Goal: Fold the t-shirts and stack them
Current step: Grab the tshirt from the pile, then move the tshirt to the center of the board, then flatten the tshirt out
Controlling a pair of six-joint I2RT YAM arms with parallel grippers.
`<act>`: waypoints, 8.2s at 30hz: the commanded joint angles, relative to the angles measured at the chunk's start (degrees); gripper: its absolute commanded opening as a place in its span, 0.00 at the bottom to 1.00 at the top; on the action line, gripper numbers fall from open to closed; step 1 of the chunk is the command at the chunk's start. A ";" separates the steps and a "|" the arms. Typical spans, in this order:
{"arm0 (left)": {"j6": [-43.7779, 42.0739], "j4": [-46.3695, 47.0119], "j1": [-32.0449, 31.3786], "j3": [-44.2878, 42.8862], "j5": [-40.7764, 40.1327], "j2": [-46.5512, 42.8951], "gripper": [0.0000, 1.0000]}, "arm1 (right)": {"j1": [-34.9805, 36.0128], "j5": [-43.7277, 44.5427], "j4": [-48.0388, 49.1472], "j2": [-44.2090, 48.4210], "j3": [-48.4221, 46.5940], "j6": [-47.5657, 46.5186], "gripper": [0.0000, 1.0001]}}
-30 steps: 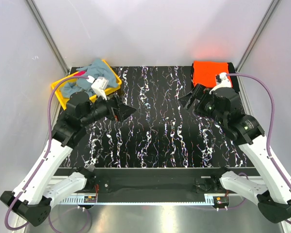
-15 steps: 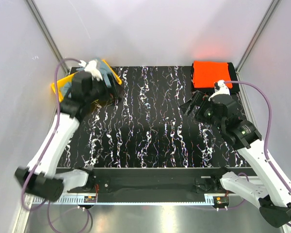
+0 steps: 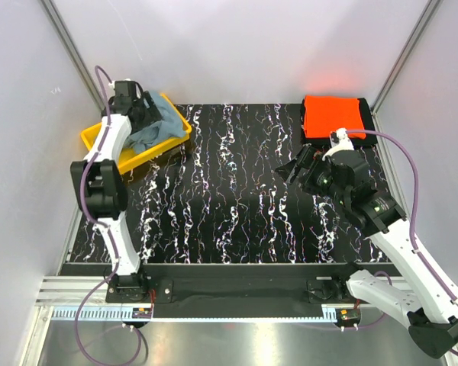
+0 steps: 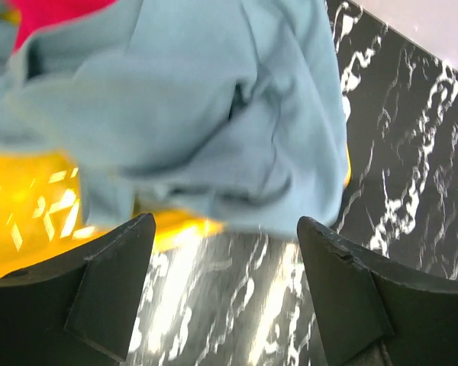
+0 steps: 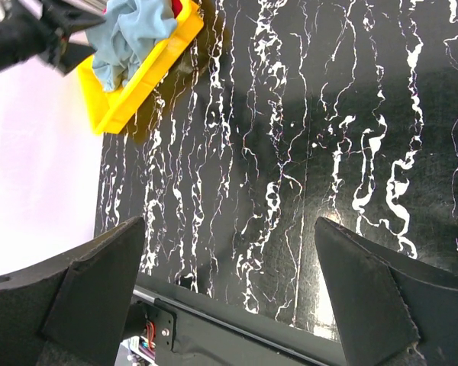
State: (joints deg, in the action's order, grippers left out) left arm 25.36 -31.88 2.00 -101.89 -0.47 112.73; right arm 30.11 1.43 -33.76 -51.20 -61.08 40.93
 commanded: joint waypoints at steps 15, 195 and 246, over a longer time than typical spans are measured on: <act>4.95 1.03 -0.42 -20.18 13.38 5.58 0.00 | 0.22 -4.24 3.70 0.40 -2.38 -4.81 1.00; -0.23 1.12 -26.78 4.44 30.43 -13.60 0.11 | -12.71 14.47 -5.88 3.30 1.14 9.26 0.00; 30.79 6.92 -62.03 69.81 -5.94 -41.01 0.00 | -16.21 1.90 1.52 -38.19 -6.33 6.53 0.42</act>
State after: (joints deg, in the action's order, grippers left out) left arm 56.27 -25.96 -59.70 -32.36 -3.53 71.50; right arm 16.38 2.59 -29.80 -90.98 -63.24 46.15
